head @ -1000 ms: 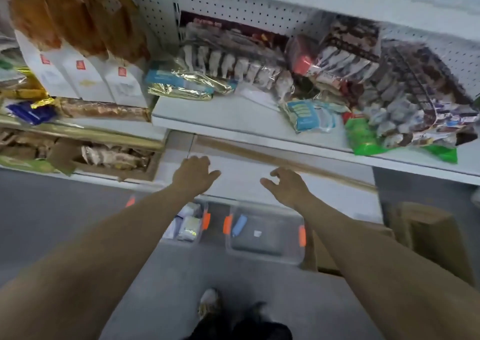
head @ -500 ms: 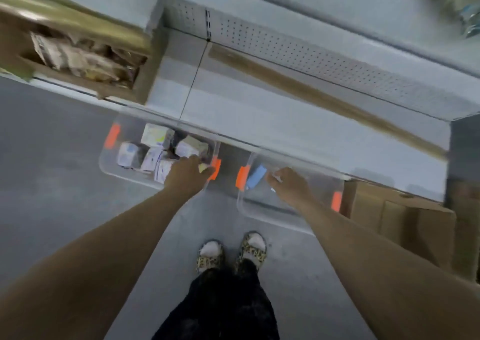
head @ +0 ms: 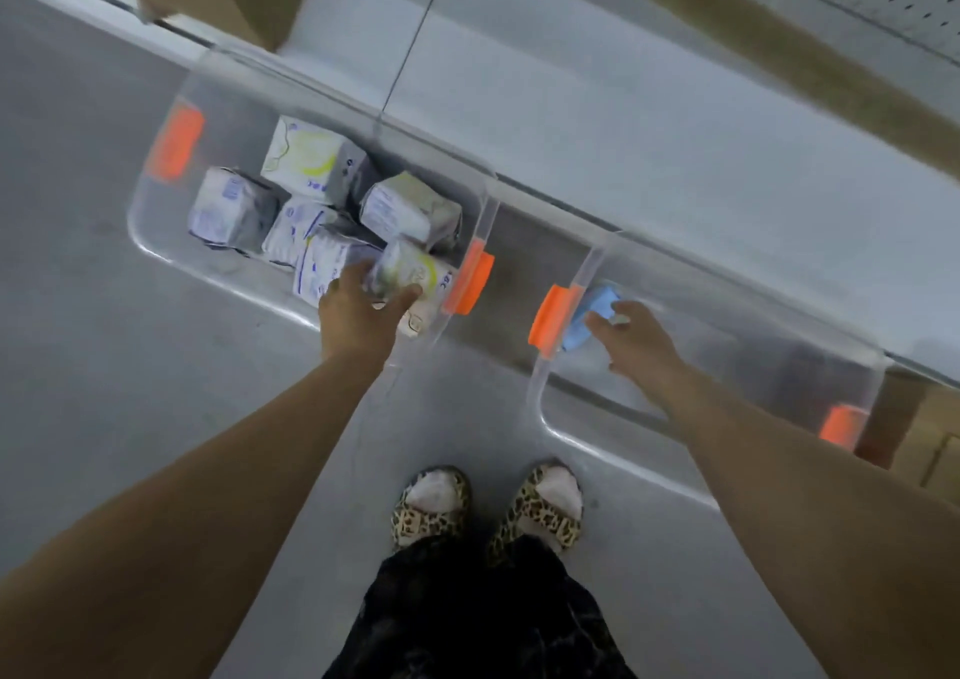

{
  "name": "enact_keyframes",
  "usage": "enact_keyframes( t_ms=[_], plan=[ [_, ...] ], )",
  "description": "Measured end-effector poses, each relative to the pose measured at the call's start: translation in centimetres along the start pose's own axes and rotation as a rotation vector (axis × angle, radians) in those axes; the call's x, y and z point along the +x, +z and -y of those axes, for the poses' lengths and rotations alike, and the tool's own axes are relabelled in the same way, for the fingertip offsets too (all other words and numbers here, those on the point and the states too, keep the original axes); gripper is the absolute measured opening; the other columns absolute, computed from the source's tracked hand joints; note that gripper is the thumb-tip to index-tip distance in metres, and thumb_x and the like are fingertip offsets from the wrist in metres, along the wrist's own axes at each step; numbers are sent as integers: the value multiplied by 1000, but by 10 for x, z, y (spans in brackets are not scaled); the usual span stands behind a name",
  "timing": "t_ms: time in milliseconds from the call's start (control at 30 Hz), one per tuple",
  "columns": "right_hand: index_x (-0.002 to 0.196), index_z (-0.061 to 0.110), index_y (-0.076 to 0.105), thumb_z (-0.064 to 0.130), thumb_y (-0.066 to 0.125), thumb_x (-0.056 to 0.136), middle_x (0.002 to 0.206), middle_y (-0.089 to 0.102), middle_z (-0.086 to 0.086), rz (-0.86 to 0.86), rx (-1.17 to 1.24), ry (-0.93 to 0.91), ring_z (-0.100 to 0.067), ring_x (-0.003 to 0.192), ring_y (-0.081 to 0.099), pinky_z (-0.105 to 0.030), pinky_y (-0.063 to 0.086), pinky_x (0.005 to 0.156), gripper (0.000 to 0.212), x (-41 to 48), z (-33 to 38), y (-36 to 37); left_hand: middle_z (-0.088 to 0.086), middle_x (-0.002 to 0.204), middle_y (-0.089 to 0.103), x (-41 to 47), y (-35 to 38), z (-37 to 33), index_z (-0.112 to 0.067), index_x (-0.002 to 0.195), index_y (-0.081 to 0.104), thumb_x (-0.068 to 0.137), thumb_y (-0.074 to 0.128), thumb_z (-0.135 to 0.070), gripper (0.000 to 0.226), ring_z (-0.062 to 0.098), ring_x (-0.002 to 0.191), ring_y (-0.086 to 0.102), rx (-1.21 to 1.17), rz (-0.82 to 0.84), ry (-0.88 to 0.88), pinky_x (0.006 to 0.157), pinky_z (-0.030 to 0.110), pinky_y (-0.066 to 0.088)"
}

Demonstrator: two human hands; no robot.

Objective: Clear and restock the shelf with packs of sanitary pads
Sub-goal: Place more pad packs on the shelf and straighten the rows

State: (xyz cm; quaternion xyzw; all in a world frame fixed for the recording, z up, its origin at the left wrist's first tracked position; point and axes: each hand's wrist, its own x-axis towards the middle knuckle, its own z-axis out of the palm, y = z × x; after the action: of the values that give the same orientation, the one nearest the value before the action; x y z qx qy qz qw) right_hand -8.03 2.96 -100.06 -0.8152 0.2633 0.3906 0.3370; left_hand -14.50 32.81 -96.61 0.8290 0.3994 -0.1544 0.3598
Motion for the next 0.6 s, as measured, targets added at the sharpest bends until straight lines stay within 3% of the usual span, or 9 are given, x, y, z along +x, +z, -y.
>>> enact_keyframes(
  t_ms=[100,167,233,333,467,533,600],
  plan=[
    [135,27,51,63,73,76,112,64,3,5,78,-10,-23,110,63,-46,54,97,73,34,-4,13,2,100,63,20,19,11,-12,124,57,80,78,-45,58,25,94,60,22,-19,32,79,33,41],
    [141,28,46,74,71,56,126,64,-1,-7,134,9,-24,116,63,-50,54,98,100,58,-12,20,6,101,66,29,31,19,-14,121,58,76,78,-52,63,30,95,62,27,-47,52,80,40,46],
    [151,32,33,74,72,51,142,51,-6,-34,172,15,-28,121,58,-52,53,99,115,71,-16,25,12,109,67,33,41,25,-14,123,58,72,75,-62,72,36,103,61,53,-84,70,87,46,48],
    [152,33,34,57,81,72,140,41,-9,-97,156,54,-29,111,56,-50,56,94,96,85,-21,31,10,117,66,36,47,27,-16,124,58,62,64,-78,88,36,109,59,63,-118,74,91,48,49],
    [131,25,49,61,83,59,125,60,-10,-134,203,136,-27,100,64,-43,59,89,87,104,-36,44,9,117,65,43,46,28,-17,123,58,55,62,-84,95,35,116,55,88,-97,50,99,48,45],
    [124,14,48,41,85,74,112,62,-7,-149,232,178,-25,94,63,-31,53,85,67,103,-40,48,8,119,64,47,45,25,-15,124,57,59,68,-80,92,34,120,51,118,-61,34,103,45,38],
    [118,7,54,29,87,74,104,63,-9,-181,253,225,-26,90,64,-29,50,77,60,101,-47,50,9,120,63,50,43,21,-13,125,55,65,72,-76,89,32,120,53,181,-30,39,107,46,33]
  ],
)
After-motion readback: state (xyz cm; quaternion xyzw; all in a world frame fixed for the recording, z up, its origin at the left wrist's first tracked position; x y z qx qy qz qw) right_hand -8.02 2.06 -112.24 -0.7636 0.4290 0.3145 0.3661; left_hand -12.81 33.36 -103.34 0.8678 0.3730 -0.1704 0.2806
